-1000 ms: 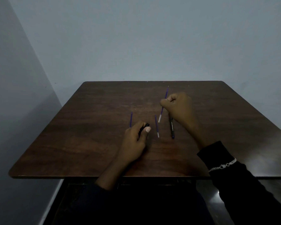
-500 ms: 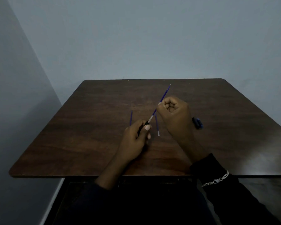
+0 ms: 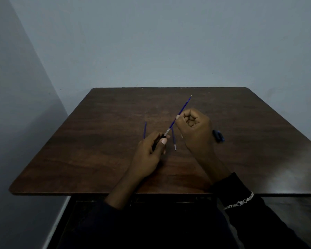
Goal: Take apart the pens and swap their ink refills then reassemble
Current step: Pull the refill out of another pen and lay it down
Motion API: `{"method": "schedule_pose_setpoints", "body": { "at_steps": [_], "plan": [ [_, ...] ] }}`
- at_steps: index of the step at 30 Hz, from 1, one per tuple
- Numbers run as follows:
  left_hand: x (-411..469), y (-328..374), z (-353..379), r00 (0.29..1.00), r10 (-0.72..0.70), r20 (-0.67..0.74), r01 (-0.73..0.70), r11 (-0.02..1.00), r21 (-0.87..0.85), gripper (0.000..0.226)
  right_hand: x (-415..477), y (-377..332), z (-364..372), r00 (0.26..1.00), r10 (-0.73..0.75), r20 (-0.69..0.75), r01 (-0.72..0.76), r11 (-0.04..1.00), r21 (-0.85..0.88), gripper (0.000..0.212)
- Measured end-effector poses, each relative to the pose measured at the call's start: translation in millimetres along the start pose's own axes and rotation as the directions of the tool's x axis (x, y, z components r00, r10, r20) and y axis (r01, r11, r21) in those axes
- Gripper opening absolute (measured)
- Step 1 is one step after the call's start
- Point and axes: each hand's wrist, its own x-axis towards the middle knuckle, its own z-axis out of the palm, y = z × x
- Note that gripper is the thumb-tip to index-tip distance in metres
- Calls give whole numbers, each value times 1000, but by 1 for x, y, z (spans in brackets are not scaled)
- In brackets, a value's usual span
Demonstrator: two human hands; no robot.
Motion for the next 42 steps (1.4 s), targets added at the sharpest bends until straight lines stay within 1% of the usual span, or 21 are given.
{"method": "schedule_pose_setpoints", "body": {
  "at_steps": [4,6,9,12,14,16,18,19,21,23,25,28,30,31,34,36,42],
  "plan": [
    [-1,2,0,1000,15,6,-15,1000,-14,19,-1,0,1,1000,-1,-9,1,1000,-9,23],
    [-1,3,0,1000,25,8,-25,999,-24,20,-2,1,2,1000,-9,11,10,1000,-26,24],
    [0,3,-1,1000,20,0,-20,999,-26,21,-9,2,7,995,0,95,3,999,-38,25],
    [0,1,0,1000,11,-16,-12,998,-54,23,-16,7,9,981,51,190,-34,995,-92,16],
    [0,2,0,1000,-1,-19,-1,996,-86,22,-19,9,9,970,68,232,-45,994,-102,16],
    [1,2,0,1000,-2,-20,-1,995,-104,21,-19,8,8,961,92,262,-86,996,-33,11],
    [1,2,0,1000,11,-24,-14,995,-94,24,-16,6,8,952,141,271,-165,984,67,3],
    [1,2,0,1000,15,-21,-16,996,-88,25,-14,7,7,949,166,267,-197,976,94,8],
    [1,2,0,1000,20,-12,-21,997,-79,28,-9,8,5,936,201,290,-238,966,101,12],
    [1,1,0,1000,23,-15,-24,998,-63,33,-7,8,5,917,235,323,-284,952,113,8],
    [1,1,0,1000,26,-17,-27,998,-51,32,-7,9,6,900,260,350,-325,935,141,4],
    [1,1,-2,1000,20,-22,-20,1000,-17,25,-10,11,6,885,237,401,-307,944,120,9],
    [0,2,-2,1000,16,-13,-16,1000,-3,24,-11,12,2,874,241,422,-307,947,97,4],
    [0,3,-3,1000,12,-10,-12,1000,-4,26,-11,12,-1,870,246,428,-315,944,99,5],
    [0,6,-3,1000,8,2,-8,1000,5,25,-9,11,-7,880,241,410,-333,927,170,11],
    [0,7,-3,1000,15,17,-15,999,31,23,-7,10,-10,890,230,394,-319,931,175,11],
    [-1,7,-3,998,55,13,-56,996,74,31,-3,11,-16,883,210,419,-242,970,25,9]
  ]
}}
